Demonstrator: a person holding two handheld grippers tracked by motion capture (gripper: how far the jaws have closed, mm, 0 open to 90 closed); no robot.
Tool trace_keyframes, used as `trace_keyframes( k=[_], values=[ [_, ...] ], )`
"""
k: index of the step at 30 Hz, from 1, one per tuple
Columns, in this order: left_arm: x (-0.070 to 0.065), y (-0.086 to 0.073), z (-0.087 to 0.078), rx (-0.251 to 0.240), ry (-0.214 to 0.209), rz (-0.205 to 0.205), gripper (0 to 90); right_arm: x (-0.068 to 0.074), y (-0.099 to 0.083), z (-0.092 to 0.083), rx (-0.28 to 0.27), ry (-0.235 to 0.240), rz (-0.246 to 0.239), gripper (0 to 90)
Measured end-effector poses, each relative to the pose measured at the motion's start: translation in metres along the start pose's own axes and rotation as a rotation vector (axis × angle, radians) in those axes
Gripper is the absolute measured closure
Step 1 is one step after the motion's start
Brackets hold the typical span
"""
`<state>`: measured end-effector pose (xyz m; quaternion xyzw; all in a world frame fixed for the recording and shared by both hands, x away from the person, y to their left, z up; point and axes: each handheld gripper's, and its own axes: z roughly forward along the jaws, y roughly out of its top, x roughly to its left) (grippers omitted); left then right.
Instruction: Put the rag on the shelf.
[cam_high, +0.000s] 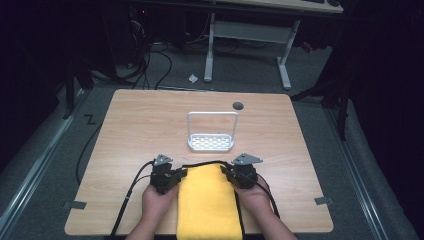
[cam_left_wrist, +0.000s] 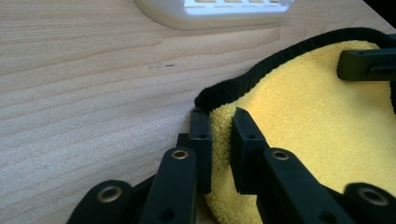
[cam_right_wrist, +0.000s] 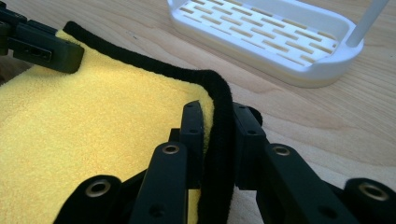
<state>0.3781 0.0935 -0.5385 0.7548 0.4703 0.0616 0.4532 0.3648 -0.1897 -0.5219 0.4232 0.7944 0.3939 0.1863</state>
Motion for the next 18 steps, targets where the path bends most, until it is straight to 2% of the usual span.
trace_keyframes(
  k=[5, 9, 12, 14, 18],
  values=[
    [-0.009, 0.002, -0.006, -0.072, -0.010, 0.031, 82.7, 0.004, 0.003, -0.010, -0.039, 0.010, -0.026, 78.1],
    [-0.018, 0.007, -0.013, -0.118, -0.024, 0.036, 83.0, 0.007, 0.006, -0.019, -0.069, 0.013, -0.030, 78.0],
    [-0.022, 0.013, -0.016, -0.135, -0.025, 0.046, 83.0, 0.008, 0.008, -0.022, -0.083, 0.006, -0.027, 77.9],
    [-0.026, 0.022, -0.022, -0.158, -0.027, 0.061, 82.9, 0.009, 0.012, -0.026, -0.105, -0.008, -0.024, 77.8],
    [-0.029, 0.030, -0.027, -0.164, -0.023, 0.084, 83.0, 0.008, 0.019, -0.032, -0.124, -0.023, -0.003, 77.8]
  ],
)
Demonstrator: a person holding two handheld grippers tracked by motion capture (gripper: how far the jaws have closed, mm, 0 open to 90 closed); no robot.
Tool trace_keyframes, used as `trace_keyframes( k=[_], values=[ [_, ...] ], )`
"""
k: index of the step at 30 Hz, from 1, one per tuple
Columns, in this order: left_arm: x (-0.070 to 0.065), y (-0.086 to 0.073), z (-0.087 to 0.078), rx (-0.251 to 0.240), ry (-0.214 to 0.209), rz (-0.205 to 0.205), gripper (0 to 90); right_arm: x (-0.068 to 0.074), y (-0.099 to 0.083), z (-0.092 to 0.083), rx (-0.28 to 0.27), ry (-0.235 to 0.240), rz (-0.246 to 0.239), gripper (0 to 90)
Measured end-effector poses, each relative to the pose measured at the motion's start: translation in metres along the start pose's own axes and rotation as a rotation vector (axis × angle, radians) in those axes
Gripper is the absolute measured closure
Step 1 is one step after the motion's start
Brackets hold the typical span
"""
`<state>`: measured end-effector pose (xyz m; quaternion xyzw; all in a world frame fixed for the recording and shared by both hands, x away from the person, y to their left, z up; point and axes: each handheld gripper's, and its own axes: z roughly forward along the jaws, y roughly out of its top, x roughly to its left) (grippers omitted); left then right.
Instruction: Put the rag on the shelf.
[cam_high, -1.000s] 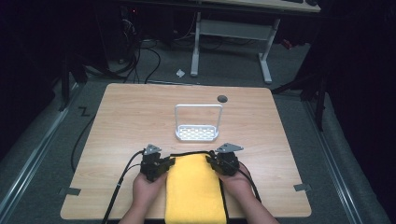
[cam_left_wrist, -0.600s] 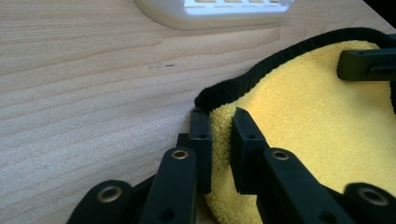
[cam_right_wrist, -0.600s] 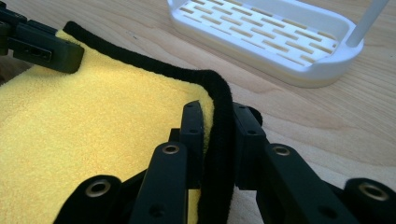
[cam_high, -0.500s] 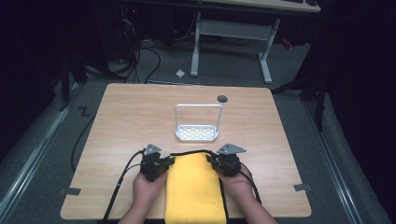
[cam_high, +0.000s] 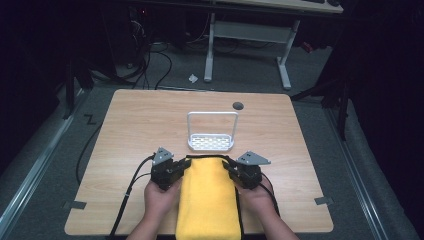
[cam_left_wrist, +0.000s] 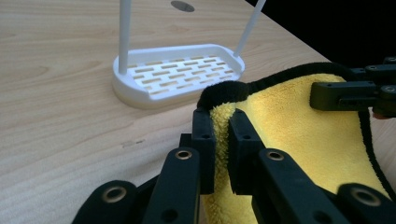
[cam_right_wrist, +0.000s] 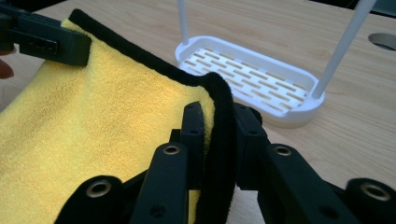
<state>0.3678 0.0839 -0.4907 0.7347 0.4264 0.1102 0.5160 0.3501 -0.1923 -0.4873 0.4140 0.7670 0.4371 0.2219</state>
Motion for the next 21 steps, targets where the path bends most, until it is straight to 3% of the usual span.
trace_keyframes(
  k=[8, 11, 21],
  values=[
    [-0.005, 0.013, -0.007, -0.024, 0.014, 0.033, 83.6, -0.002, 0.007, -0.004, -0.007, -0.021, 0.011, 78.0],
    [-0.010, 0.019, -0.013, -0.050, 0.020, 0.075, 84.1, -0.001, 0.014, -0.009, -0.037, -0.015, -0.006, 78.1],
    [-0.014, 0.046, -0.025, -0.120, 0.012, 0.093, 84.4, -0.003, 0.041, -0.027, -0.104, -0.014, -0.055, 78.1]
  ],
)
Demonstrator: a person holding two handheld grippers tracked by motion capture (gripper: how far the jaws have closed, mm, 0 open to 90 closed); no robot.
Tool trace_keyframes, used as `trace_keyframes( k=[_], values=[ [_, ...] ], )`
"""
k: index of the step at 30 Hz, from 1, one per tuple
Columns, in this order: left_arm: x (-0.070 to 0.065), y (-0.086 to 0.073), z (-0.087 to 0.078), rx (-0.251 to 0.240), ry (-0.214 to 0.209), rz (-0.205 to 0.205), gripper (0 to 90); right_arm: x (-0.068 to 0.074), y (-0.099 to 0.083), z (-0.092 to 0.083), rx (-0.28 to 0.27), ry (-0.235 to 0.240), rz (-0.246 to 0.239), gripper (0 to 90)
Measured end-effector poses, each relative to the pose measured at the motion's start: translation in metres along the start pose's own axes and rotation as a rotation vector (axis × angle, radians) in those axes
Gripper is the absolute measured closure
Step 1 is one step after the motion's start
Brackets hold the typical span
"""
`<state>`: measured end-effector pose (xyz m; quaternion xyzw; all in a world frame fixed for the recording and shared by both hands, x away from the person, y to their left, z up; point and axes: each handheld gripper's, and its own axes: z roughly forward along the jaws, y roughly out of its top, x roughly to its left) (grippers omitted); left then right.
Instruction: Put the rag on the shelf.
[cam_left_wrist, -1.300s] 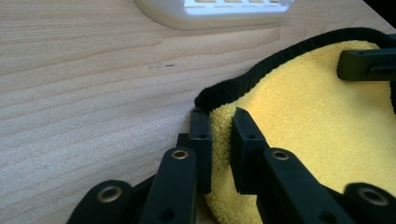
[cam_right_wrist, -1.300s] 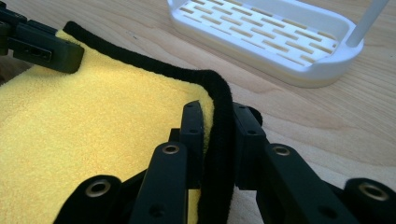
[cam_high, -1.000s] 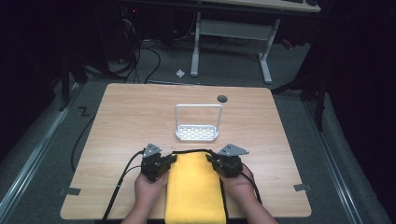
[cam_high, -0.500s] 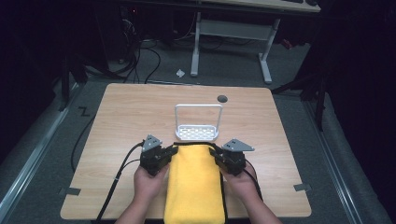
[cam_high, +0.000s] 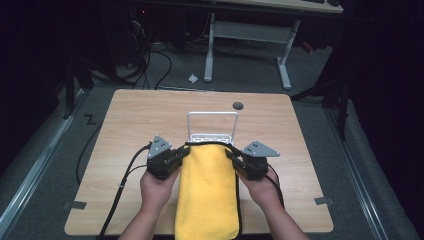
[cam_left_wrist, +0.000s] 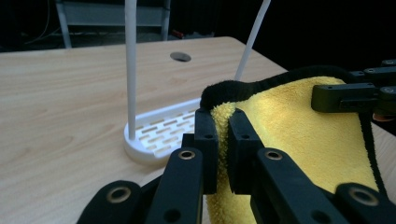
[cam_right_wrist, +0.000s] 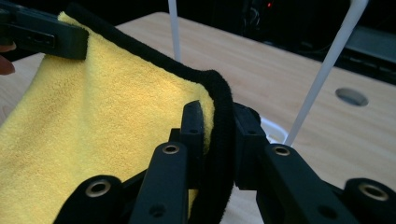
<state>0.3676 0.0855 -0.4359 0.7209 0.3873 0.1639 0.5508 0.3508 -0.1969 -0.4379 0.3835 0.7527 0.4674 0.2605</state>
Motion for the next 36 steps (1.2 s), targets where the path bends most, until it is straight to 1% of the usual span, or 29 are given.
trace_keyframes(
  k=[1, 2, 3, 4, 5, 6, 7, 8, 9, 10, 11, 13, 14, 18, 19, 20, 21, 24, 25, 26, 27, 28, 29, 31, 32, 33, 34, 36],
  values=[
    [0.000, 0.008, -0.002, -0.018, -0.004, -0.007, 84.4, -0.001, 0.008, -0.004, -0.019, 0.002, 0.004, 78.1],
    [-0.001, 0.013, -0.003, -0.028, -0.001, -0.006, 84.5, -0.001, 0.012, -0.005, -0.028, 0.000, -0.001, 78.1],
    [-0.001, 0.013, -0.003, -0.028, -0.001, -0.006, 84.4, -0.001, 0.012, -0.005, -0.028, 0.000, -0.001, 78.1],
    [-0.001, 0.022, -0.006, -0.050, -0.002, 0.003, 84.4, -0.001, 0.020, -0.009, -0.052, -0.003, -0.007, 78.1],
    [-0.001, 0.022, -0.006, -0.050, -0.002, 0.003, 84.4, -0.001, 0.024, -0.010, -0.063, -0.003, -0.012, 78.1],
    [-0.002, 0.031, -0.010, -0.070, 0.002, 0.014, 84.4, -0.001, 0.028, -0.012, -0.078, -0.006, -0.019, 78.1],
    [-0.002, 0.035, -0.012, -0.078, 0.003, 0.017, 84.4, -0.001, 0.031, -0.014, -0.087, -0.007, -0.018, 78.1],
    [-0.002, 0.035, -0.012, -0.078, 0.003, 0.017, 84.4, -0.001, 0.031, -0.014, -0.087, -0.007, -0.018, 78.1],
    [-0.003, 0.041, -0.015, -0.096, 0.003, 0.018, 84.4, -0.001, 0.038, -0.017, -0.107, -0.008, -0.024, 78.0],
    [-0.003, 0.041, -0.015, -0.096, 0.003, 0.018, 84.4, -0.001, 0.042, -0.018, -0.114, -0.010, -0.027, 78.0],
    [-0.003, 0.044, -0.017, -0.102, 0.001, 0.020, 84.4, -0.001, 0.042, -0.018, -0.114, -0.010, -0.027, 78.0],
    [-0.004, 0.050, -0.019, -0.110, 0.004, 0.031, 84.4, -0.002, 0.051, -0.022, -0.139, -0.008, -0.029, 77.9],
    [-0.004, 0.056, -0.021, -0.123, 0.006, 0.038, 84.5, -0.002, 0.054, -0.023, -0.145, -0.010, -0.032, 77.9],
    [-0.006, 0.070, -0.025, -0.149, 0.008, 0.055, 84.5, -0.003, 0.065, -0.027, -0.171, -0.022, -0.044, 77.9],
    [-0.006, 0.070, -0.025, -0.149, 0.008, 0.055, 84.4, -0.004, 0.068, -0.029, -0.180, -0.027, -0.045, 77.9],
    [-0.006, 0.073, -0.026, -0.153, 0.008, 0.061, 84.4, -0.004, 0.068, -0.029, -0.180, -0.027, -0.045, 77.9],
    [-0.008, 0.080, -0.028, -0.161, 0.007, 0.068, 84.4, -0.005, 0.074, -0.032, -0.194, -0.032, -0.049, 77.9],
    [-0.011, 0.089, -0.031, -0.182, 0.004, 0.085, 84.4, -0.009, 0.081, -0.037, -0.215, -0.033, -0.042, 77.9],
    [-0.011, 0.089, -0.031, -0.182, 0.004, 0.085, 84.4, -0.010, 0.084, -0.039, -0.223, -0.035, -0.044, 78.0],
    [-0.012, 0.095, -0.033, -0.196, 0.002, 0.098, 84.4, -0.011, 0.086, -0.040, -0.231, -0.036, -0.045, 77.9],
    [-0.012, 0.095, -0.033, -0.196, 0.002, 0.098, 84.3, -0.011, 0.086, -0.040, -0.231, -0.036, -0.045, 77.9],
    [-0.012, 0.098, -0.033, -0.202, 0.001, 0.104, 84.3, -0.013, 0.092, -0.044, -0.246, -0.043, -0.049, 77.9],
    [-0.013, 0.102, -0.033, -0.206, 0.004, 0.110, 84.3, -0.013, 0.092, -0.044, -0.246, -0.043, -0.049, 77.9],
    [-0.012, 0.109, -0.033, -0.212, -0.001, 0.110, 84.4, -0.016, 0.101, -0.049, -0.274, -0.064, -0.067, 77.9],
    [-0.011, 0.112, -0.033, -0.215, 0.000, 0.110, 84.4, -0.016, 0.101, -0.049, -0.274, -0.064, -0.067, 77.9],
    [-0.011, 0.115, -0.032, -0.220, 0.000, 0.111, 84.4, -0.018, 0.107, -0.052, -0.284, -0.062, -0.066, 77.9],
    [-0.011, 0.118, -0.032, -0.223, 0.000, 0.116, 84.4, -0.018, 0.107, -0.052, -0.284, -0.062, -0.066, 77.9],
    [-0.011, 0.125, -0.031, -0.226, -0.001, 0.120, 84.4, -0.020, 0.113, -0.055, -0.298, -0.069, -0.071, 78.0]
  ],
)
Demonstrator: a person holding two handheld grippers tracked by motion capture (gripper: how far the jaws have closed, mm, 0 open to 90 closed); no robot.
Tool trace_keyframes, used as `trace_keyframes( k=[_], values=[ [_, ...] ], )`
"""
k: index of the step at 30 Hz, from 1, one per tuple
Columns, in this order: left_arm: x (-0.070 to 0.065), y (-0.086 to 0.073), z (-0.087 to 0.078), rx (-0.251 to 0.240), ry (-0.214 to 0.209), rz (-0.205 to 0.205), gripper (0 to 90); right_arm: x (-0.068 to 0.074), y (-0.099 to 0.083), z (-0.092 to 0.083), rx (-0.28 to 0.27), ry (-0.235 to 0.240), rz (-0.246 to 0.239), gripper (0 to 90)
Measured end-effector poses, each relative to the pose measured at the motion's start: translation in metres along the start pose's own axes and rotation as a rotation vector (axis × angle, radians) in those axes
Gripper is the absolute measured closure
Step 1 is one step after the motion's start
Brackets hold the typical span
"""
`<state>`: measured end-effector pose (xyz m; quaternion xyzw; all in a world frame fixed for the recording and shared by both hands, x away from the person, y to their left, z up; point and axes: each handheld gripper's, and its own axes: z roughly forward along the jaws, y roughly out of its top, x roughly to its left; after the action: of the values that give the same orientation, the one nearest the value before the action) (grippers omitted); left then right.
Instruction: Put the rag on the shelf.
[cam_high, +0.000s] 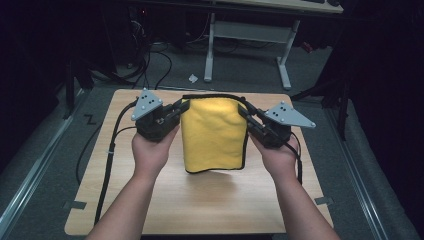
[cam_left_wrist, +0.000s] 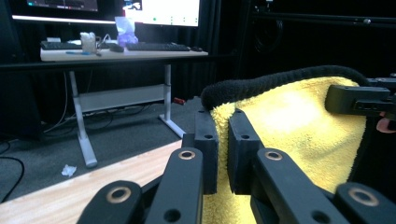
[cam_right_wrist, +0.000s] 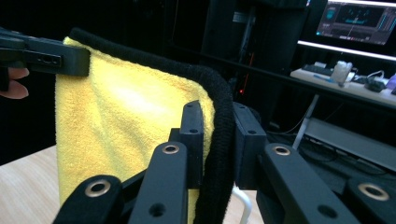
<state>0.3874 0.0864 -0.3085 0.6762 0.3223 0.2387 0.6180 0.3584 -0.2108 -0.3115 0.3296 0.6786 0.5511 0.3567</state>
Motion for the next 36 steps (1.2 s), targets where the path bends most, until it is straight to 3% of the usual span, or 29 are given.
trace_keyframes(
  k=[17, 23, 25, 26, 29, 32, 36],
  values=[
    [0.021, 0.000, 0.022, 0.023, -0.014, -0.024, 84.4, -0.014, 0.000, 0.025, 0.008, -0.018, 0.011, 77.9],
    [0.040, 0.009, 0.041, 0.053, -0.001, -0.038, 84.4, -0.026, 0.007, 0.045, 0.022, -0.024, 0.027, 78.1],
    [0.044, 0.011, 0.047, 0.048, 0.011, -0.025, 84.4, -0.031, 0.009, 0.053, 0.033, -0.030, 0.027, 78.0],
    [0.049, 0.012, 0.054, 0.023, 0.021, -0.018, 84.4, -0.033, 0.009, 0.057, 0.033, -0.029, 0.028, 78.0],
    [0.055, 0.011, 0.064, 0.028, 0.030, -0.016, 84.4, -0.039, 0.010, 0.065, 0.039, -0.029, 0.031, 78.0],
    [0.069, 0.007, 0.086, 0.062, 0.033, -0.017, 84.3, -0.055, 0.004, 0.081, 0.047, -0.023, 0.061, 77.9],
    [0.075, 0.000, 0.099, 0.096, 0.039, -0.011, 84.1, -0.069, -0.006, 0.095, 0.079, -0.001, 0.082, 78.2]
  ],
)
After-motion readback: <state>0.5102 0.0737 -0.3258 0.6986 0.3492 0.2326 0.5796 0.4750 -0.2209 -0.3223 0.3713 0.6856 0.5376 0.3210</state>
